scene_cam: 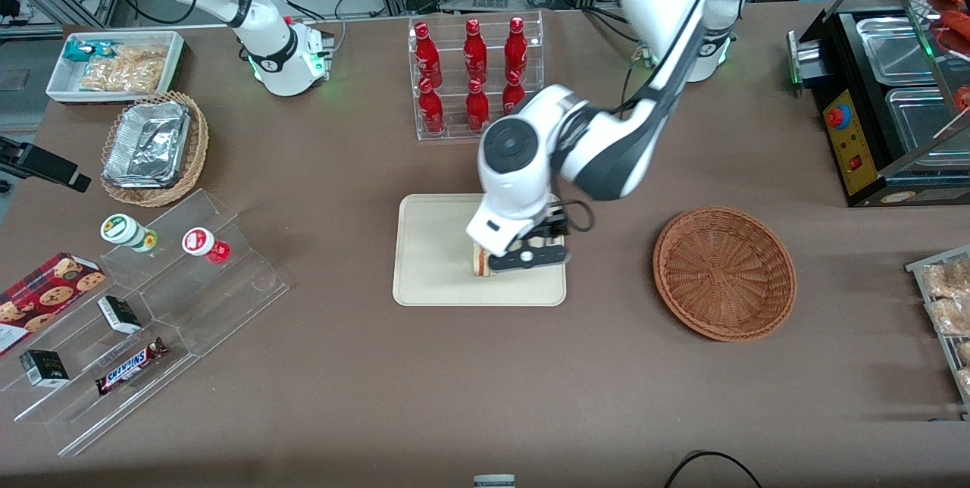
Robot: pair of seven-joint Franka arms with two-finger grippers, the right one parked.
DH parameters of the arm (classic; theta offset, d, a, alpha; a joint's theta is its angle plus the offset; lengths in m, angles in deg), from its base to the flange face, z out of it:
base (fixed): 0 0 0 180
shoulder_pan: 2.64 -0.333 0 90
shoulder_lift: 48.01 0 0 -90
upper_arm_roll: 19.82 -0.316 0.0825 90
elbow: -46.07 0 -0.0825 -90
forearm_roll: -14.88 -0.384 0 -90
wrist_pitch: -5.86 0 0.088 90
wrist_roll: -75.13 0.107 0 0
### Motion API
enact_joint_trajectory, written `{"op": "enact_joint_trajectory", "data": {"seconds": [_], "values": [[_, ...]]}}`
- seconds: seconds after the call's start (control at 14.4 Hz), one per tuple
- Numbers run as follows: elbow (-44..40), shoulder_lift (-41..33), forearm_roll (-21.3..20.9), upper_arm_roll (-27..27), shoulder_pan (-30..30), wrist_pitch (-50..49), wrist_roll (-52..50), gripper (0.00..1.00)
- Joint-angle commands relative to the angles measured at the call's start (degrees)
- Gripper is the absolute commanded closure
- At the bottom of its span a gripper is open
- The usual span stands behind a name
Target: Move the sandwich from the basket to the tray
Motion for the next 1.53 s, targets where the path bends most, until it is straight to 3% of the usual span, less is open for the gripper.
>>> {"op": "enact_joint_trajectory", "data": {"seconds": [0.0, 0.35, 0.49, 0.56, 0.62, 0.76, 1.04, 1.18, 1.46], "values": [[5.9, -7.8, 3.6, -8.1, 0.2, -6.0, 9.3, 0.00], [5.8, -10.7, 12.4, -26.4, 0.2, -13.6, 32.9, 0.00], [6.0, -10.6, 12.8, -29.4, 0.0, -13.6, 34.5, 0.00], [5.9, -10.9, 12.9, -28.8, -3.1, -13.6, 34.2, 0.00], [5.5, -12.1, 13.1, -23.4, -11.5, -15.3, 33.9, 0.00], [5.3, -15.5, 10.8, -6.3, -26.8, -17.9, 33.6, 0.00], [5.5, -19.2, 2.0, 14.2, -41.0, -20.5, 29.9, 0.00], [5.3, -21.0, -0.4, 17.3, -41.3, -24.4, 26.5, 0.00], [8.0, -26.9, 2.9, 17.2, -40.9, -29.4, 26.6, 0.00]]}}
